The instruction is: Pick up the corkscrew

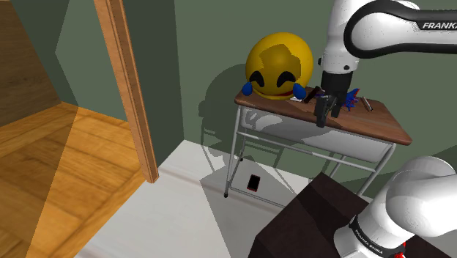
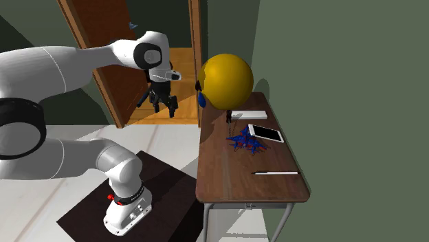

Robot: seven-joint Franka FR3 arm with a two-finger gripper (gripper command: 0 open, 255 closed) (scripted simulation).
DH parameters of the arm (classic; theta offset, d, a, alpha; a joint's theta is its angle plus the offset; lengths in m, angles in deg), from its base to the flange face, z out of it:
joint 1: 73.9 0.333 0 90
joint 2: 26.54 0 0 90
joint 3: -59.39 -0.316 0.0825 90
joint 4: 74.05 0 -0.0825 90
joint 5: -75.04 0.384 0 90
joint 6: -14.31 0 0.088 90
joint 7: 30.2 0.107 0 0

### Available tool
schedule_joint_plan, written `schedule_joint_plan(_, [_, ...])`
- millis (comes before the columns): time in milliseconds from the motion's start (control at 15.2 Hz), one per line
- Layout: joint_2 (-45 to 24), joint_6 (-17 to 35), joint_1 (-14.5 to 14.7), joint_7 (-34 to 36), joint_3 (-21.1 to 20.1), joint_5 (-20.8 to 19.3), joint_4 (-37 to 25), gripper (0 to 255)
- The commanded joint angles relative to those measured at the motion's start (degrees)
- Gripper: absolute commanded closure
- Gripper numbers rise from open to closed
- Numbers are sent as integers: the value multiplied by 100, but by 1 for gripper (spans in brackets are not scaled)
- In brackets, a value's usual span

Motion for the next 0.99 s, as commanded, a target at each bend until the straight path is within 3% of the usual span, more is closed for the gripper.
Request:
schedule_joint_plan(0, [0, 0, 0, 0, 0, 0, 0, 0])
schedule_joint_plan(528, [-499, 544, -124, -1933, 1117, -968, -236, 0])
schedule_joint_plan(924, [-1278, 1081, -97, -3346, 1918, -1392, -773, 0])
